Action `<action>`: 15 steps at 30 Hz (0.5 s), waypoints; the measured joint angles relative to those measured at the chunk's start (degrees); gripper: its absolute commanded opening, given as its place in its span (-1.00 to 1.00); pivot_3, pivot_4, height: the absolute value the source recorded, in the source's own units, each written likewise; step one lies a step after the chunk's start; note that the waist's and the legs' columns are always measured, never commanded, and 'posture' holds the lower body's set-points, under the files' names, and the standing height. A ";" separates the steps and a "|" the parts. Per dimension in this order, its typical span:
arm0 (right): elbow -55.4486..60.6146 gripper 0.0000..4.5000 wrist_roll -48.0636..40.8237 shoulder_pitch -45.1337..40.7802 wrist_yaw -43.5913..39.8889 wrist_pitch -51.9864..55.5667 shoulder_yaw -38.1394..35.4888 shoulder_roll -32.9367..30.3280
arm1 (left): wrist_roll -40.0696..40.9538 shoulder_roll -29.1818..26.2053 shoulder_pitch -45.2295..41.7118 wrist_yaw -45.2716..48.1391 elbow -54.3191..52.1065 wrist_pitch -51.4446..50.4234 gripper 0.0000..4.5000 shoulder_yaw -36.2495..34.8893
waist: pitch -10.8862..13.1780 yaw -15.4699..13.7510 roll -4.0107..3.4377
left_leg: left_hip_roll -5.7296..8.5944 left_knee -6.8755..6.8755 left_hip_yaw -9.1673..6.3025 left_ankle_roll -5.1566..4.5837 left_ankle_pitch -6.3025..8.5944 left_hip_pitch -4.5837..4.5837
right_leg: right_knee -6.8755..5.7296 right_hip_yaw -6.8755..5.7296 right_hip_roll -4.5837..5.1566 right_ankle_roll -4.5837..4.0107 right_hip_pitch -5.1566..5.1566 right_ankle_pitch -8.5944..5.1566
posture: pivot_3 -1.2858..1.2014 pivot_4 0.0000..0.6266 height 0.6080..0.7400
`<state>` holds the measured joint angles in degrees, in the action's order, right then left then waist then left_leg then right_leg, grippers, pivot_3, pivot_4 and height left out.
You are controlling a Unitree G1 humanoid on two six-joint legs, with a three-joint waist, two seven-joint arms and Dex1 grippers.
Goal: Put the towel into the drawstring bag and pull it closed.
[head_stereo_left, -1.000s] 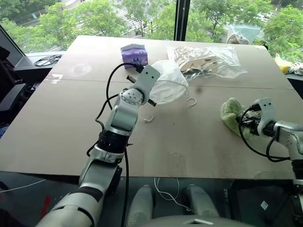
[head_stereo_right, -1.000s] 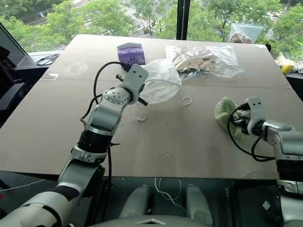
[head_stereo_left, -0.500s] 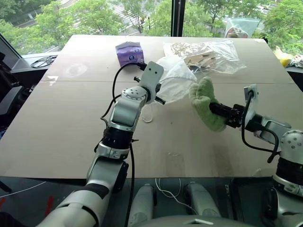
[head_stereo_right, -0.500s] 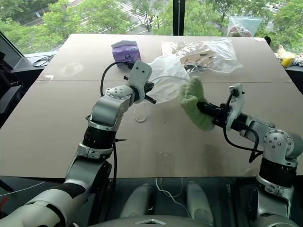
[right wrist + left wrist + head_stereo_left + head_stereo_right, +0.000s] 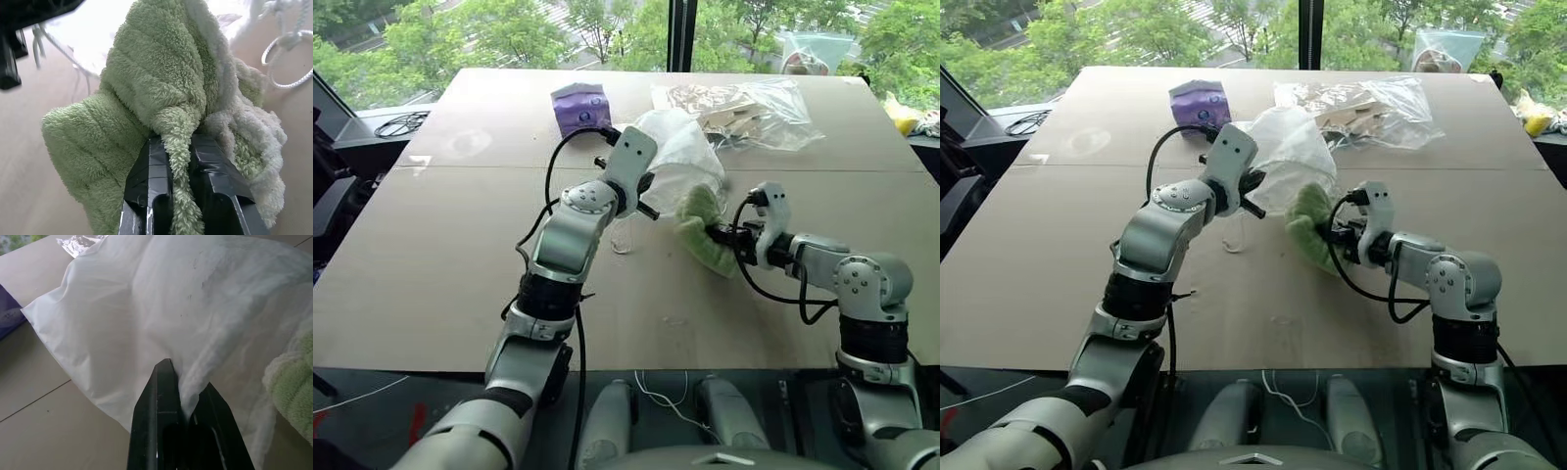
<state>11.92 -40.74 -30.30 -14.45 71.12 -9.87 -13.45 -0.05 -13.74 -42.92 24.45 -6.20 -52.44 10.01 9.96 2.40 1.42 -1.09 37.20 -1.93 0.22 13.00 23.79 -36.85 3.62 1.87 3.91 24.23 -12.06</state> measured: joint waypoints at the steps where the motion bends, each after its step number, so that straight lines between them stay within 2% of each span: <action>1: -0.16 -0.99 -0.06 -0.38 0.31 -0.11 -0.08 0.75 | 0.39 0.27 0.41 0.58 -0.79 0.02 -1.00 0.77 | 0.00 -0.04 0.00 | -0.01 0.00 -0.02 0.00 0.00 0.00 | -0.01 -0.02 -0.02 0.00 0.00 0.00 | 0.03 -0.52 1.00; 4: -0.91 -0.99 -0.27 -2.42 2.30 -1.44 -1.43 5.64 | 1.60 -1.29 2.31 3.19 -5.30 -0.06 -1.00 3.77 | 0.01 0.14 -0.02 | -0.05 0.03 -0.01 0.00 0.00 -0.05 | -0.06 -0.01 -0.07 0.00 0.00 0.00 | 0.03 -0.52 1.00; 9: -2.92 -0.99 0.48 -3.94 6.41 -4.99 -3.70 10.43 | 2.35 -2.57 2.99 4.18 -8.02 -0.27 -1.00 3.97 | 0.02 0.00 -0.03 | -0.05 0.09 -0.01 0.00 -0.01 -0.04 | -0.09 -0.01 -0.07 0.00 -0.01 0.01 | 0.03 -0.52 1.00; 13: -5.97 -0.99 -0.98 -4.95 11.71 -9.27 -9.85 17.26 | 3.69 -2.24 3.43 4.56 -9.61 -1.50 -1.00 3.97 | 0.02 -0.04 -0.05 | -0.05 0.07 -0.01 0.00 -0.01 0.00 | -0.06 -0.02 -0.06 -0.01 0.00 0.01 | 0.03 -0.52 1.00; 15: -7.19 -0.99 -4.75 -5.80 14.98 -10.60 -14.38 20.90 | 3.96 -2.37 3.64 4.56 -10.55 -1.82 -1.00 3.96 | 0.04 -0.02 -0.07 | -0.05 0.04 -0.02 0.00 -0.01 0.00 | -0.06 -0.02 -0.06 -0.02 0.01 0.01 | 0.03 -0.52 1.00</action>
<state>4.73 -45.49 -36.10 0.52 60.51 -24.24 7.45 3.92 -16.11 -39.28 29.01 -16.75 -54.26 13.97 10.00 2.38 1.35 -1.14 37.24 -1.95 0.22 13.00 23.80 -36.90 3.60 1.81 3.89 24.24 -12.04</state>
